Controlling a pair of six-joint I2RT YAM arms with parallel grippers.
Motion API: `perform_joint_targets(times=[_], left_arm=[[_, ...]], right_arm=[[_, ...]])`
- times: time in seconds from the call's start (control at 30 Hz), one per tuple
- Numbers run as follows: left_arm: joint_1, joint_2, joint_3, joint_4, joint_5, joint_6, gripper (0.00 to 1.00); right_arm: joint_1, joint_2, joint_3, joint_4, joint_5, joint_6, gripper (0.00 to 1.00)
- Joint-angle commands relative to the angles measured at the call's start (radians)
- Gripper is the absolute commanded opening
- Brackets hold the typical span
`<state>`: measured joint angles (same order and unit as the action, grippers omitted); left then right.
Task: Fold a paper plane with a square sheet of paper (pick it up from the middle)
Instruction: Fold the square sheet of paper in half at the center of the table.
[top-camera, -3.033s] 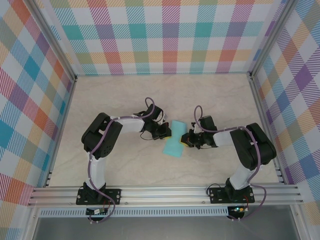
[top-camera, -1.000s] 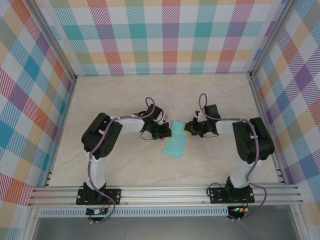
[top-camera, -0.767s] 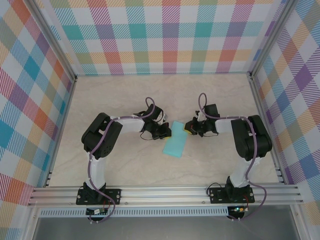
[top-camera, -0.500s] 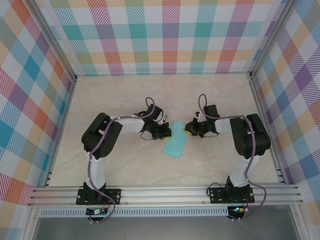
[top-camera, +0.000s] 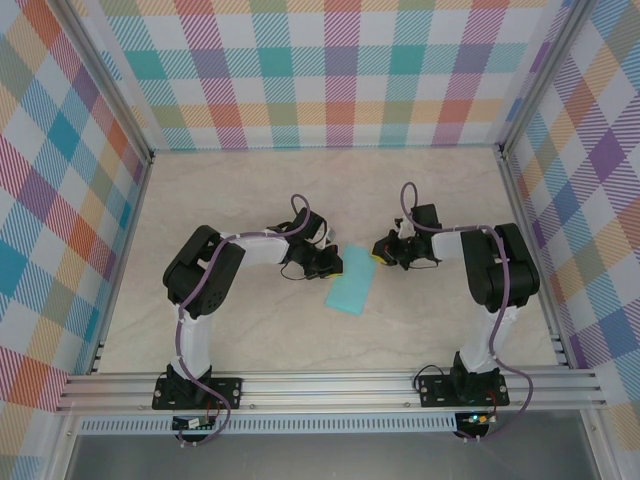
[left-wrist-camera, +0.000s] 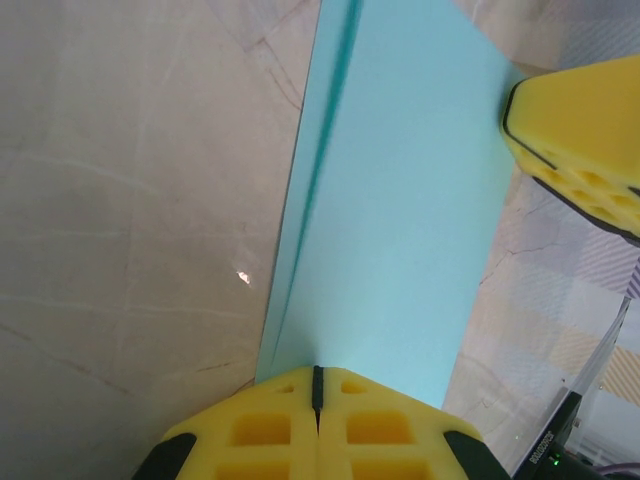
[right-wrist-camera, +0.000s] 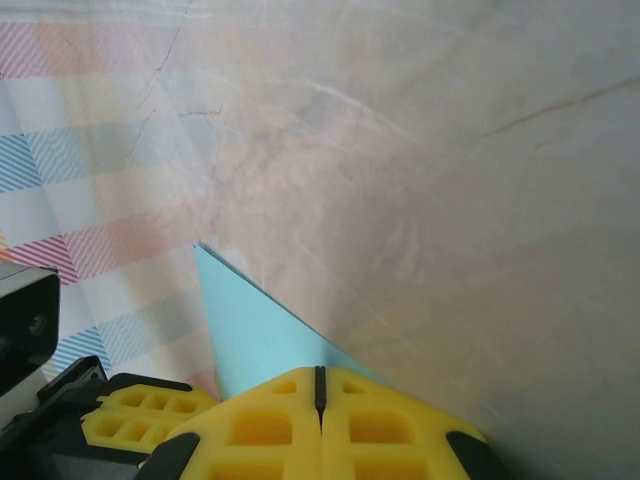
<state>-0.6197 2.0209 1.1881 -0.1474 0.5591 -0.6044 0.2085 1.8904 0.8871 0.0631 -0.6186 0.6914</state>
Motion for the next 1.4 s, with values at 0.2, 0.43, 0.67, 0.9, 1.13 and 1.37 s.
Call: perform_joint_targets(times=[0.2,0.43,0.67,0.9,1.13,1.37], left_arm=[[-0.005,0.067,-0.041,-0.183,-0.112,0.032,0.00],[-0.005,0.062,-0.042,-0.181,-0.119,0.028,0.00],[-0.005,0.063,-0.045,-0.169,-0.115,0.020,0.00],[-0.005,0.068,-0.047,-0.162,-0.111,0.015,0.00],[-0.006,0.067,-0.054,-0.158,-0.111,0.015,0.00],[-0.006,0.061,-0.062,-0.150,-0.109,0.014,0.00]], right_arm=[[-0.017,-0.046,0.072,-0.086,-0.021,-0.014,0.00],[-0.034,0.007,0.076,-0.076,-0.039,0.001,0.00],[-0.034,0.040,0.026,-0.045,-0.027,0.005,0.00],[-0.033,0.046,0.004,-0.028,-0.025,-0.003,0.00],[-0.032,-0.094,0.027,-0.102,-0.019,-0.016,0.00],[-0.008,-0.203,-0.099,-0.072,-0.032,0.038,0.00]])
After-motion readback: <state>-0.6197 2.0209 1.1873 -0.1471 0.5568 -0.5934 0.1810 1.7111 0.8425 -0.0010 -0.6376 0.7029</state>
